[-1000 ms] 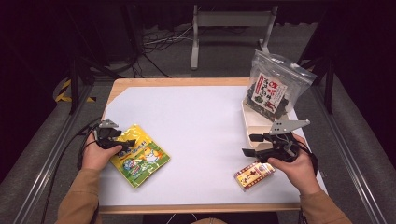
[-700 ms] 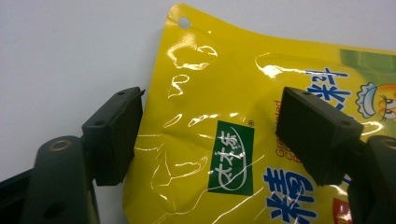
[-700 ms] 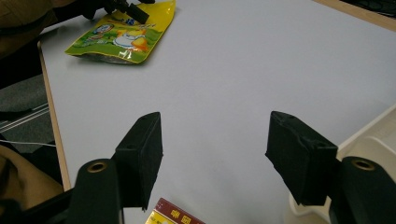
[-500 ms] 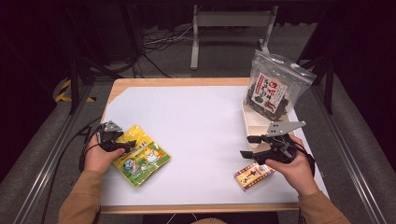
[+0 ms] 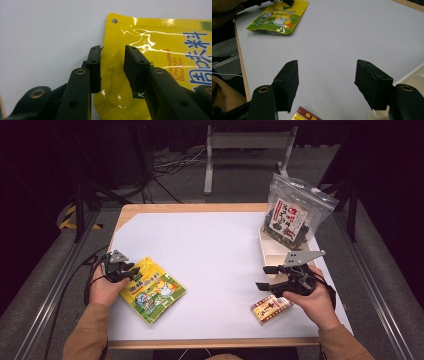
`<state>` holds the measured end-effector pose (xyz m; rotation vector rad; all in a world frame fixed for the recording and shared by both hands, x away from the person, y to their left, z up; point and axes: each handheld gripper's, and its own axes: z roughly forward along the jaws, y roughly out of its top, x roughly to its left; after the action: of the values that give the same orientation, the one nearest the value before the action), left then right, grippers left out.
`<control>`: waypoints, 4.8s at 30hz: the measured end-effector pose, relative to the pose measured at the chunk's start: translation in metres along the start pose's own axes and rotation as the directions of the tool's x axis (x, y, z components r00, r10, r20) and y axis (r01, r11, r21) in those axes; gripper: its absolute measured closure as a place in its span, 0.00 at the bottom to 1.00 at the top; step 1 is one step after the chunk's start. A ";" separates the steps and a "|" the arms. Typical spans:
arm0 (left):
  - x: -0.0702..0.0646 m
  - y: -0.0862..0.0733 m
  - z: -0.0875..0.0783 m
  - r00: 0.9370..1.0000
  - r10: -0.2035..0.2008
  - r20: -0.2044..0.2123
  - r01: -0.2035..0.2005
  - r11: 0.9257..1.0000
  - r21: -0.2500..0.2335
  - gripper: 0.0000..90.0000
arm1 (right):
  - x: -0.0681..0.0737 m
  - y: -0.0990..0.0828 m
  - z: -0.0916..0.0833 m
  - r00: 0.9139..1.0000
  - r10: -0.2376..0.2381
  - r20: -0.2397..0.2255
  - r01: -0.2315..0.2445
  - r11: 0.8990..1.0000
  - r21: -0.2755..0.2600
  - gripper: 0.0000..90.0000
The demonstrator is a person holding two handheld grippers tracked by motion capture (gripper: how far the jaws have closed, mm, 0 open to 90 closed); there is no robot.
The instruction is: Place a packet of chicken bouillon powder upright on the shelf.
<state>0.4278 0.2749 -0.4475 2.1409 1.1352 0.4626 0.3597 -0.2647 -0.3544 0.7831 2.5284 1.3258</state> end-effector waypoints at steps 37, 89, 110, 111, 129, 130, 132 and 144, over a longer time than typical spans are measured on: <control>-0.017 0.012 -0.016 0.971 0.009 0.238 -0.023 0.998 0.055 0.84 | -0.001 -0.001 0.003 1.000 0.025 -0.014 -0.025 1.000 0.002 0.39; -0.079 0.072 -0.122 0.917 0.253 0.308 -0.187 0.955 -0.230 1.00 | 0.010 0.008 -0.001 0.996 -0.080 -0.035 0.081 0.996 0.034 0.66; -0.112 0.091 -0.136 0.844 0.393 0.365 -0.273 0.901 -0.338 1.00 | 0.029 0.038 0.011 0.985 -0.146 -0.089 0.149 0.988 0.029 0.58; -0.115 0.093 -0.135 0.837 0.403 0.370 -0.278 0.896 -0.346 1.00 | 0.030 0.040 0.011 0.984 -0.153 -0.094 0.156 0.987 0.030 0.57; -0.154 0.117 -0.113 0.738 0.505 0.448 -0.351 0.853 -0.386 1.00 | 0.051 0.067 0.026 0.963 -0.222 -0.150 0.233 0.971 0.056 0.54; -0.156 0.117 -0.112 0.732 0.510 0.452 -0.355 0.852 -0.386 1.00 | 0.052 0.068 0.026 0.962 -0.226 -0.151 0.237 0.970 0.058 0.54; -0.158 0.118 -0.111 0.727 0.515 0.455 -0.358 0.849 -0.388 1.00 | 0.053 0.068 0.027 0.962 -0.225 -0.153 0.236 0.970 0.060 0.54; -0.179 0.126 -0.105 0.680 0.552 0.483 -0.383 0.829 -0.408 1.00 | 0.066 0.078 0.040 0.939 -0.290 -0.182 0.308 0.948 0.080 0.60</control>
<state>0.3418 0.1165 -0.2853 2.0859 0.1369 0.1333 0.3482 -0.1651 -0.3093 0.2912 2.7304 1.2065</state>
